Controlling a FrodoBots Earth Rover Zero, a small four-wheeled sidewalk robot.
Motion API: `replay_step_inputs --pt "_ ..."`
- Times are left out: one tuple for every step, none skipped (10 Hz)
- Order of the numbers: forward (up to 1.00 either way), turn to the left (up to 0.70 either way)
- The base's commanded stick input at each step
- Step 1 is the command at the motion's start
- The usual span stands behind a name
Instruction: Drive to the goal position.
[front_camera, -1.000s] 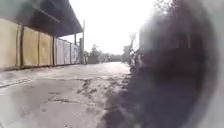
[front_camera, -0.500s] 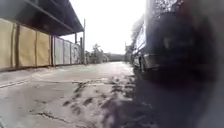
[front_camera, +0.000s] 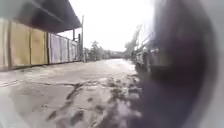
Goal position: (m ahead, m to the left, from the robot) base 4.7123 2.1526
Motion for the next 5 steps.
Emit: replay_step_inputs --pt "1.00 0.00" --pt "1.00 0.00" --pt "1.00 0.00" --pt "1.00 0.00" --pt "1.00 0.00"
